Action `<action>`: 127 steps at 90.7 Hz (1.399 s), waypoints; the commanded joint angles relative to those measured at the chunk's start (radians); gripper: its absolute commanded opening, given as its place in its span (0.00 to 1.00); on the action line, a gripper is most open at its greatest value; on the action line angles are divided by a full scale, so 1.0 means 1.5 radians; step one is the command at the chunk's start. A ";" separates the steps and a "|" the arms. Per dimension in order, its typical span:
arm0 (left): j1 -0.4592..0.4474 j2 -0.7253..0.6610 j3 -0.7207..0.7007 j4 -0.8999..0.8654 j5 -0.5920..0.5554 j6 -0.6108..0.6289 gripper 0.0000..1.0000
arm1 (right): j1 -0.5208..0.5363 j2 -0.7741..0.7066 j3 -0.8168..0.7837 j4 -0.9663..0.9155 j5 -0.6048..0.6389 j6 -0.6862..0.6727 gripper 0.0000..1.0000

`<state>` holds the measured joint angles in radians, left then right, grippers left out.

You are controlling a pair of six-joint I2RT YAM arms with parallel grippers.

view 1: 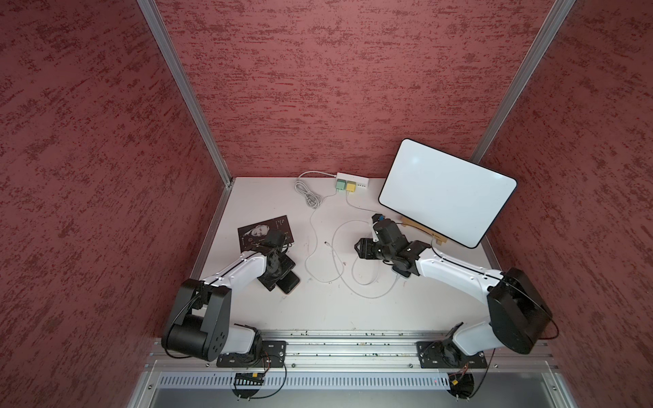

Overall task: Unplug the charging cable from the phone
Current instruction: Place the phone at the center of the board.

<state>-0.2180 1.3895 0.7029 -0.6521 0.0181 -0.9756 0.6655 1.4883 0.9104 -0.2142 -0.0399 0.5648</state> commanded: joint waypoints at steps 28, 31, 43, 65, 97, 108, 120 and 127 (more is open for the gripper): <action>-0.045 0.005 0.035 -0.021 -0.011 0.037 0.57 | 0.006 -0.019 -0.023 0.005 0.017 0.010 0.64; -0.054 0.012 0.042 -0.028 -0.012 0.046 0.57 | 0.006 -0.018 -0.025 0.006 0.016 0.010 0.63; -0.088 0.029 0.063 -0.056 -0.020 0.091 0.57 | 0.006 -0.018 -0.030 0.011 0.014 0.010 0.63; -0.101 0.062 0.083 -0.091 -0.029 0.194 0.57 | 0.006 -0.018 -0.042 0.025 0.006 0.011 0.63; -0.119 0.107 0.115 -0.114 -0.063 0.280 0.58 | 0.006 -0.008 -0.063 0.052 -0.004 0.023 0.63; -0.130 0.132 0.125 -0.113 -0.085 0.290 0.59 | 0.006 -0.011 -0.067 0.057 -0.004 0.023 0.63; -0.132 0.154 0.133 -0.112 -0.108 0.288 0.62 | 0.006 -0.010 -0.068 0.058 -0.007 0.023 0.63; -0.132 0.161 0.139 -0.114 -0.122 0.289 0.69 | 0.006 -0.010 -0.070 0.057 -0.006 0.023 0.63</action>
<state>-0.4110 1.6028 0.8936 -0.8272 -0.0921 -0.5602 0.6670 1.4845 0.8207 -0.1524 -0.0441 0.5949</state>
